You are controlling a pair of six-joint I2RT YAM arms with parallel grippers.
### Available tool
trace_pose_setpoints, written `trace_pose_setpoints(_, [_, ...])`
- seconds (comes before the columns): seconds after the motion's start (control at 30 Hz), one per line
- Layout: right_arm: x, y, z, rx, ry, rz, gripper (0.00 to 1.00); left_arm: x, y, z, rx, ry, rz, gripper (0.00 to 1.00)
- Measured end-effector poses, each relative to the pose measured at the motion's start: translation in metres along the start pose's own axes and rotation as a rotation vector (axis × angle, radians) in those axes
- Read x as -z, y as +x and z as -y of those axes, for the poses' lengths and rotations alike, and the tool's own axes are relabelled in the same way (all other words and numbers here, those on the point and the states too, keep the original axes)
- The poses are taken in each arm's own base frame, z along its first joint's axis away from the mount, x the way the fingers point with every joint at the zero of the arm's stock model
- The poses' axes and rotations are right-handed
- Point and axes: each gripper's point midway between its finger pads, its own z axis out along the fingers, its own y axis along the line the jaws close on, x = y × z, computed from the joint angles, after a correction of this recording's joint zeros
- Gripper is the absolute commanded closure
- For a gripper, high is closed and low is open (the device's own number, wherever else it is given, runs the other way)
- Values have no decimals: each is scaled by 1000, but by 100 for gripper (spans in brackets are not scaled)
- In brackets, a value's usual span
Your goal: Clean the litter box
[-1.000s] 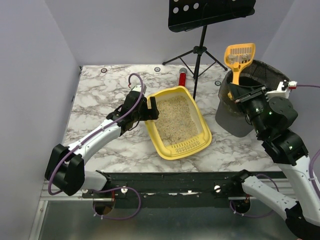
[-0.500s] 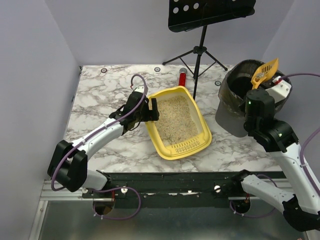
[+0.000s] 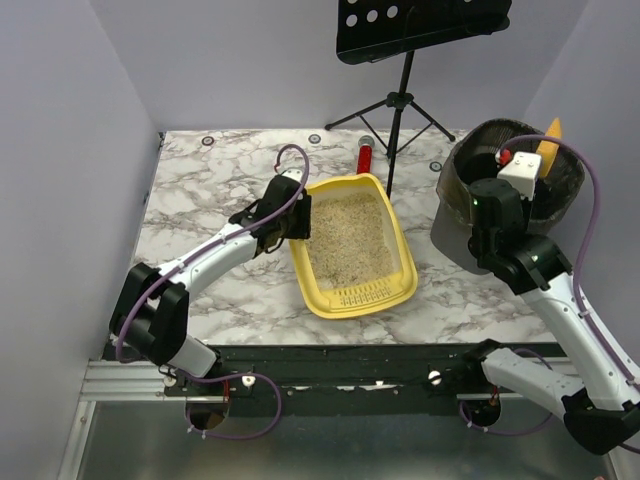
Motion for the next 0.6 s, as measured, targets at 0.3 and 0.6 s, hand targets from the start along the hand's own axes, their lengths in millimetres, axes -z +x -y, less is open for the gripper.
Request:
trace_pose_setpoints(0.3, [3, 7, 5, 49, -49, 49, 99, -4, -11, -4, -191, -1, 6, 52])
trace_pose_setpoints(0.6, [-8, 9, -6, 178, -20, 38, 99, -6, -17, -1, -351, 53, 45, 55])
